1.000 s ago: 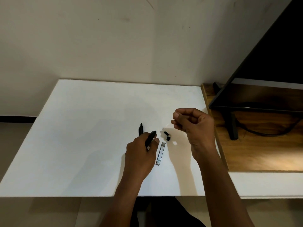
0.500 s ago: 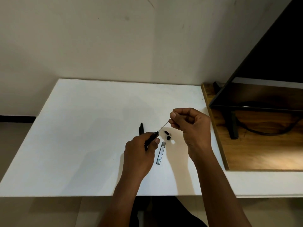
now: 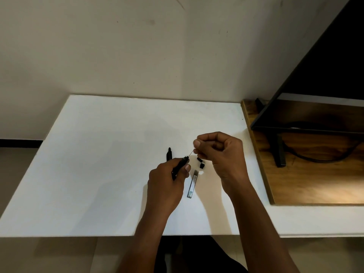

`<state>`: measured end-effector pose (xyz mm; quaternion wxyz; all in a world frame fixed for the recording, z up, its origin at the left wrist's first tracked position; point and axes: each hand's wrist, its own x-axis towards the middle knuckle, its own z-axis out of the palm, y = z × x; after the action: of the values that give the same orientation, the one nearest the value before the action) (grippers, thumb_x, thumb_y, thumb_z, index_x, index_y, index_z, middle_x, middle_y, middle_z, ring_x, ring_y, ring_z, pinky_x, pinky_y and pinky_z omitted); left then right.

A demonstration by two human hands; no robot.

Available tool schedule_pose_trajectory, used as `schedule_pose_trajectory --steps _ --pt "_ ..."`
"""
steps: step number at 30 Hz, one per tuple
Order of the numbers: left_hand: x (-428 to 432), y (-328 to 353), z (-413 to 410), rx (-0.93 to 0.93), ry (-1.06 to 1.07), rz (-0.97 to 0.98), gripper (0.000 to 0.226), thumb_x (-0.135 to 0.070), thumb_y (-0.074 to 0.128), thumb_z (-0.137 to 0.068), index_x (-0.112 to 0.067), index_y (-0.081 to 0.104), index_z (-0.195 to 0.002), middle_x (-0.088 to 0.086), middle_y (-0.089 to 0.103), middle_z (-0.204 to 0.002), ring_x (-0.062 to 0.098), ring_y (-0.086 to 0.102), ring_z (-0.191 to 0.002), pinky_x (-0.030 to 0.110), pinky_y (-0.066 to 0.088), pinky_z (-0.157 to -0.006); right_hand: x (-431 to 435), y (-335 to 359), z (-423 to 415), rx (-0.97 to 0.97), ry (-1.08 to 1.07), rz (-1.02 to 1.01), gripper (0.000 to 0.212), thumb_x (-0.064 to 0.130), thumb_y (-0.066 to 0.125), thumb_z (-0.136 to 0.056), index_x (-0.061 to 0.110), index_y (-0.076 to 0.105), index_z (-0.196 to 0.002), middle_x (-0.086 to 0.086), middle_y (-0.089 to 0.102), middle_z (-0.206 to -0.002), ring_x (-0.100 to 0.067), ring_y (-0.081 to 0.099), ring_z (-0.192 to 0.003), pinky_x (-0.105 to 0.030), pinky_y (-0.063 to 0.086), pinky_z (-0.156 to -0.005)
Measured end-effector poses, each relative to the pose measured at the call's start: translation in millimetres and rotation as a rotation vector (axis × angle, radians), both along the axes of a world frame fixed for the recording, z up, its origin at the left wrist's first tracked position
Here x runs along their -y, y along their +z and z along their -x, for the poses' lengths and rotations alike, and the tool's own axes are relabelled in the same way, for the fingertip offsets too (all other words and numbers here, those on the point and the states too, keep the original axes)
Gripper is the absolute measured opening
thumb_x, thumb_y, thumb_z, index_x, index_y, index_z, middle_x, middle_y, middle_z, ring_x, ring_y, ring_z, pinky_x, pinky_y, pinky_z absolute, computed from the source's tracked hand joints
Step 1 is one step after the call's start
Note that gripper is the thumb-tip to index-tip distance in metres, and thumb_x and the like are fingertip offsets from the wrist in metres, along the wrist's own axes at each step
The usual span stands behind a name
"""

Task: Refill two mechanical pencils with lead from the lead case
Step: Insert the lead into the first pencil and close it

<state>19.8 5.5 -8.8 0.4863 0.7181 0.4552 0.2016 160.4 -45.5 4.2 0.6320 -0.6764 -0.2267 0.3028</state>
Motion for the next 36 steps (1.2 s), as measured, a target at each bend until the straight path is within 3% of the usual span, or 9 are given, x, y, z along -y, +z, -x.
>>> schedule_pose_trajectory --steps 5,8,12,15,18,21,25,29,36 --pt "-3 -2 0 0.038 0.025 0.022 0.024 -0.039 0.058 -0.094 -0.025 0.073 -0.105 -0.005 0.076 -0.078 0.017 0.071 -0.072 0.047 0.06 -0.072 1 2 -2 -0.036 0.217 0.09 0.017 0.02 0.08 -0.083 0.012 0.077 -0.097 -0.007 0.08 -0.082 -0.022 0.078 -0.081 -0.028 0.061 -0.069" --pt "-5 -6 1 0.067 0.038 0.048 0.019 -0.035 0.059 -0.095 -0.025 0.074 -0.101 -0.007 0.074 -0.071 0.013 0.069 -0.061 0.043 0.061 -0.068 5 -2 -12 -0.061 0.082 0.113 0.013 0.021 0.077 -0.085 0.013 0.078 -0.096 -0.006 0.08 -0.084 -0.021 0.078 -0.079 -0.031 0.061 -0.069" --pt "-6 -7 2 0.154 0.061 0.124 0.017 -0.025 0.06 -0.095 -0.039 0.07 -0.092 -0.006 0.075 -0.071 0.007 0.065 -0.054 0.033 0.06 -0.06 16 -18 -31 0.262 -0.168 0.371 0.008 0.015 0.077 -0.084 0.018 0.08 -0.091 -0.002 0.078 -0.082 -0.021 0.073 -0.076 -0.042 0.06 -0.077" --pt "-7 -6 1 0.202 0.069 0.158 0.013 -0.025 0.06 -0.095 -0.03 0.07 -0.101 -0.008 0.077 -0.078 0.008 0.068 -0.056 0.032 0.061 -0.056 19 -23 -34 0.408 -0.053 0.508 0.008 0.02 0.079 -0.082 0.022 0.081 -0.089 0.007 0.076 -0.083 -0.009 0.067 -0.072 -0.034 0.057 -0.076" --pt "-7 -4 -1 0.259 0.084 0.169 0.009 -0.027 0.062 -0.094 -0.025 0.06 -0.102 -0.014 0.078 -0.084 0.008 0.073 -0.062 0.019 0.055 -0.049 15 -27 -27 0.535 0.044 0.559 0.006 0.022 0.078 -0.084 0.022 0.08 -0.089 0.008 0.077 -0.087 -0.008 0.068 -0.08 -0.023 0.052 -0.075" --pt "-8 -5 0 0.302 0.095 0.168 0.013 -0.026 0.063 -0.093 -0.021 0.052 -0.099 -0.013 0.078 -0.086 0.011 0.075 -0.067 0.024 0.06 -0.056 10 -30 -21 0.596 0.069 0.6 0.011 0.018 0.076 -0.086 0.023 0.08 -0.094 0.007 0.077 -0.095 -0.008 0.067 -0.085 -0.013 0.043 -0.068" --pt "-9 -6 2 0.313 0.097 0.172 0.013 -0.026 0.063 -0.093 -0.02 0.052 -0.098 -0.012 0.079 -0.086 0.012 0.076 -0.068 0.023 0.06 -0.057 10 -31 -19 0.627 0.082 0.635 0.014 0.016 0.074 -0.085 0.024 0.081 -0.094 0.007 0.076 -0.097 -0.011 0.067 -0.087 -0.019 0.043 -0.072" --pt "-10 -7 2 0.3 0.092 0.178 0.013 -0.027 0.063 -0.093 -0.02 0.052 -0.097 -0.013 0.078 -0.085 0.011 0.075 -0.066 0.017 0.054 -0.052 9 -32 -19 0.647 0.101 0.638 0.016 0.016 0.073 -0.086 0.026 0.081 -0.095 0.007 0.076 -0.097 -0.005 0.06 -0.08 -0.013 0.04 -0.065" --pt "-9 -7 2 0.288 0.088 0.173 0.014 -0.027 0.062 -0.094 -0.017 0.053 -0.099 -0.013 0.078 -0.084 0.01 0.075 -0.065 0.019 0.056 -0.054 8 -31 -18 0.744 0.155 0.702 0.015 0.016 0.069 -0.087 0.026 0.08 -0.091 0.005 0.073 -0.092 -0.016 0.065 -0.087 -0.026 0.045 -0.068"
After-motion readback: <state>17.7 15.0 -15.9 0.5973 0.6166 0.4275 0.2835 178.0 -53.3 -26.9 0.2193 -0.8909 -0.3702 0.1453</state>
